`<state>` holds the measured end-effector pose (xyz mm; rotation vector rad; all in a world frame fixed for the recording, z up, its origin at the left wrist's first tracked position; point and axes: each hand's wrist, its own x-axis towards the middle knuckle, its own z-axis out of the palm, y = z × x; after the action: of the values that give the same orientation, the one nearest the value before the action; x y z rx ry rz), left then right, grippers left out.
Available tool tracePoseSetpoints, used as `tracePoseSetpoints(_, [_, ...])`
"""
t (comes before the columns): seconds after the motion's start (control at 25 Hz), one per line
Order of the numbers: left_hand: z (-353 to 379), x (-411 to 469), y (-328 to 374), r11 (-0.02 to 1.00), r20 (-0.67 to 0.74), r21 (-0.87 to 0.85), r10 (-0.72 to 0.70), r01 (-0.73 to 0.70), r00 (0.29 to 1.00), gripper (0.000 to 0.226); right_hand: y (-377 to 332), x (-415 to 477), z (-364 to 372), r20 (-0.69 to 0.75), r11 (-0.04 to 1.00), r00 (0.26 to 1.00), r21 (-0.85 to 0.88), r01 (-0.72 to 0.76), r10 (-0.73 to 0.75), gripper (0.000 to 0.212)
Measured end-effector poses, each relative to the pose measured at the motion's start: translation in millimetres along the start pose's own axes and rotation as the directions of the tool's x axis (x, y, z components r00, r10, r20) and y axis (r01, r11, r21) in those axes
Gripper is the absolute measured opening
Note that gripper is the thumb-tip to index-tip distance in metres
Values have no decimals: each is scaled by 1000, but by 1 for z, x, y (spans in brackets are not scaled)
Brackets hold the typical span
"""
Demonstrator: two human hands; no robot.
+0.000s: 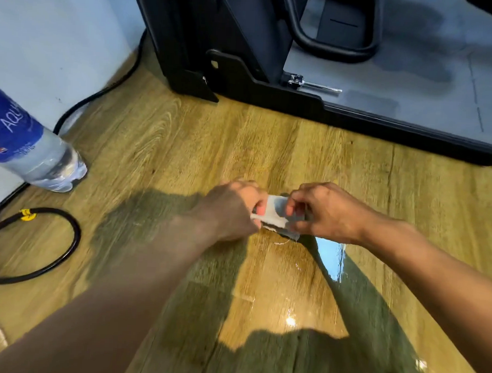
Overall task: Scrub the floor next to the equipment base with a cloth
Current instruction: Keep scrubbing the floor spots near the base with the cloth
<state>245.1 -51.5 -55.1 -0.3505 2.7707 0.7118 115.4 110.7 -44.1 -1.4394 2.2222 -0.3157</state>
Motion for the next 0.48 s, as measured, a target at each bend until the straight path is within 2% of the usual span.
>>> tracePoseSetpoints(0.04, [6,-7,-4,1000,53,-1,1,-1,999,12,2,-5,6,18,1000,1000,-7,13,-13,18])
tracePoseSetpoints(0.08, [7,-11,-9,999,50,-50,-17,20,999,11,4,-4,12,-33,999,999,-27,32,-33,21])
tracePoseSetpoints(0.12, [3,-13,-17,990,-5,-129,-58,57,998,9,3,-1,19,-80,997,995,-57,50,-54,26])
tracePoseSetpoints(0.2, [-15,-11,-45,961,-129,-184,-230,204,965,11,-1,8,40,-60,982,993,-160,96,-106,37])
tracePoseSetpoints(0.24, [-25,-10,-63,938,-142,-133,-338,321,930,23,-2,11,52,-45,963,988,-233,132,-146,40])
tracePoseSetpoints(0.32, [-43,-12,-99,842,-52,99,-528,531,847,67,-2,17,69,-76,917,973,-358,177,-218,39])
tracePoseSetpoints(0.4, [-52,-14,-120,771,73,201,-627,605,775,101,-2,36,71,-150,891,947,-407,202,-283,36])
tracePoseSetpoints(0.48, [-51,-12,-133,786,136,207,-613,583,778,111,-9,74,65,-160,881,941,-425,208,-299,38])
